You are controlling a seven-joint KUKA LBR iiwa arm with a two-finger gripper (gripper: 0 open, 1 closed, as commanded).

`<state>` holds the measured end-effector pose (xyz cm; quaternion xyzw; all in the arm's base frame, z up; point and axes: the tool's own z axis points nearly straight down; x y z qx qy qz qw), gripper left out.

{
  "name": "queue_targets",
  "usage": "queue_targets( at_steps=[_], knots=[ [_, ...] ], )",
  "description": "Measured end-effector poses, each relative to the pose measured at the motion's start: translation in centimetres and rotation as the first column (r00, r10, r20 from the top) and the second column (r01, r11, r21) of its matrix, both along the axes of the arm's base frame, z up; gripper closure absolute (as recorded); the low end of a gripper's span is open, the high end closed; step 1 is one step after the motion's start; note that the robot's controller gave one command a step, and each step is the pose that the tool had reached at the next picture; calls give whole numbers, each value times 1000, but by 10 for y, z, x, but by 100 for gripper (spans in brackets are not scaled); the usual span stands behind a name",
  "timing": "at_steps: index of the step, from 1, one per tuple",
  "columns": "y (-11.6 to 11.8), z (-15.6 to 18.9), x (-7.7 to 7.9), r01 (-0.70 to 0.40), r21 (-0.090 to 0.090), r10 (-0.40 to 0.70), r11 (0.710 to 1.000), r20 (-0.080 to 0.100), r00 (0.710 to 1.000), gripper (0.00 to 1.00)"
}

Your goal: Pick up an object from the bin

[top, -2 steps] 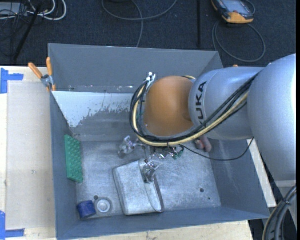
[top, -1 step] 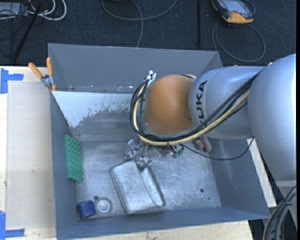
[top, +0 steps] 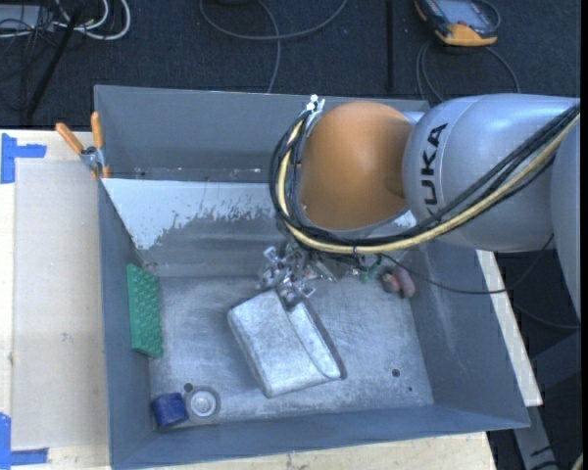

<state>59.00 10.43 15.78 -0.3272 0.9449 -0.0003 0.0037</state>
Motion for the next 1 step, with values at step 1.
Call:
queue_targets(
  at_steps=[1],
  knots=[
    [1, 12, 0, 3, 0, -3, 1000, -5, 1000, 100]
  ],
)
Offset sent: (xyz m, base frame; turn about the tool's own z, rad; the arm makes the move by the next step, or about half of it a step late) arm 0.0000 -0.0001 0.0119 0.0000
